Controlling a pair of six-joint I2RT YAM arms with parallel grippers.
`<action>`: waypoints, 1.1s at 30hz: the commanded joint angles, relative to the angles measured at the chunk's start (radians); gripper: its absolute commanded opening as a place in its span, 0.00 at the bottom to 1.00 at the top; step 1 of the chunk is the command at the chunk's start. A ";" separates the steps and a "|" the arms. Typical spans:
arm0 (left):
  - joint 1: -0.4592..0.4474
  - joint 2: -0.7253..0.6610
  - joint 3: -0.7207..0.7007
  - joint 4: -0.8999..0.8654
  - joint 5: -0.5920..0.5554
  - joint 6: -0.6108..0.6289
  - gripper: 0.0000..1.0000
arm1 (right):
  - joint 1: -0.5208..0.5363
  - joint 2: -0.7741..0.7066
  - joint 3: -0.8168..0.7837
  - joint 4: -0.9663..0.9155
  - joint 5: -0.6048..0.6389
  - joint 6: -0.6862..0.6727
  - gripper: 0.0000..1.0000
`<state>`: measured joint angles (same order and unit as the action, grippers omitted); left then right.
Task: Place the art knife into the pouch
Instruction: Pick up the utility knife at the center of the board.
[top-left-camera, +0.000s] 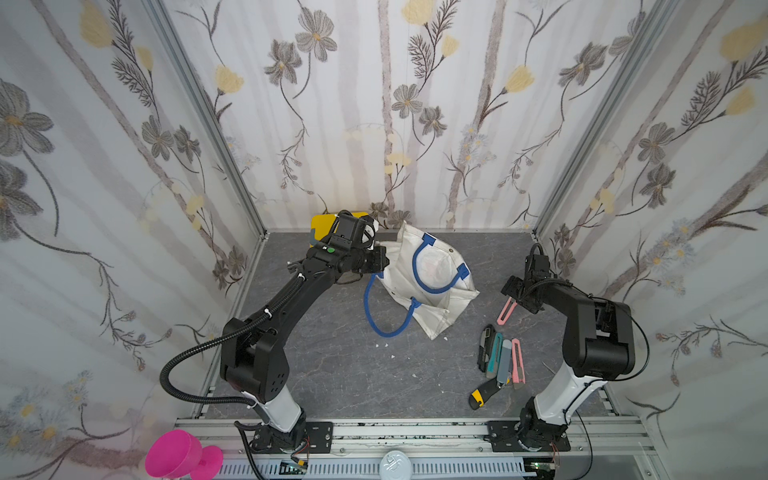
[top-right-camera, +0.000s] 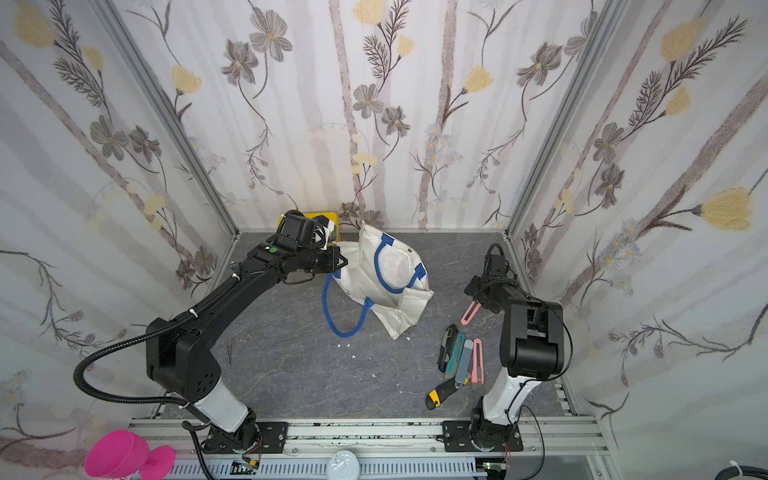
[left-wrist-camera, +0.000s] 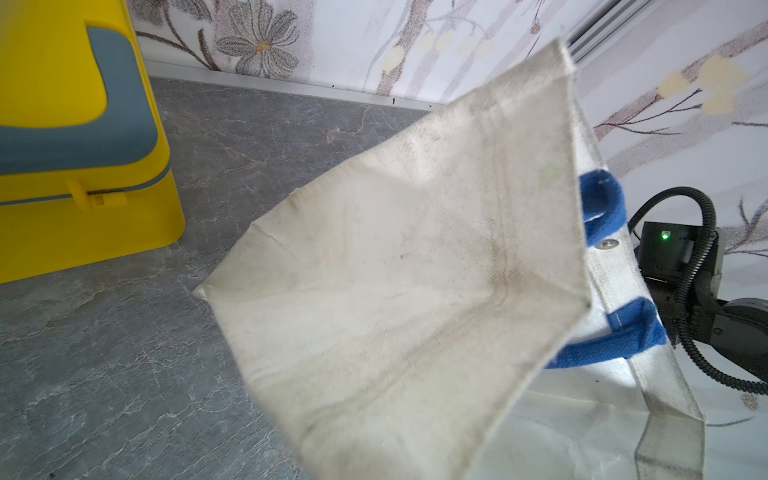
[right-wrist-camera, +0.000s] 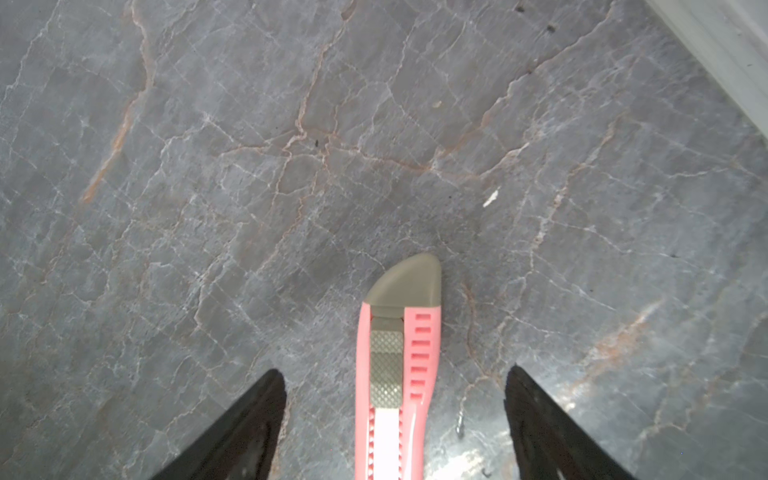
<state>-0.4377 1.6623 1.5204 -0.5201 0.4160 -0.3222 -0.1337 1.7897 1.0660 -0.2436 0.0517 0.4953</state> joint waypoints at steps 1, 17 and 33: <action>0.000 -0.013 -0.004 0.045 0.026 -0.008 0.00 | -0.006 0.025 0.014 0.033 -0.015 -0.013 0.83; 0.001 -0.024 -0.015 0.051 0.027 -0.007 0.00 | -0.007 0.113 0.061 0.046 0.000 -0.031 0.56; 0.001 -0.026 -0.021 0.052 0.023 -0.008 0.00 | 0.006 0.085 0.005 0.059 -0.018 -0.048 0.36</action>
<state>-0.4377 1.6455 1.5032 -0.5114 0.4198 -0.3325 -0.1318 1.8793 1.0828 -0.1509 0.0555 0.4519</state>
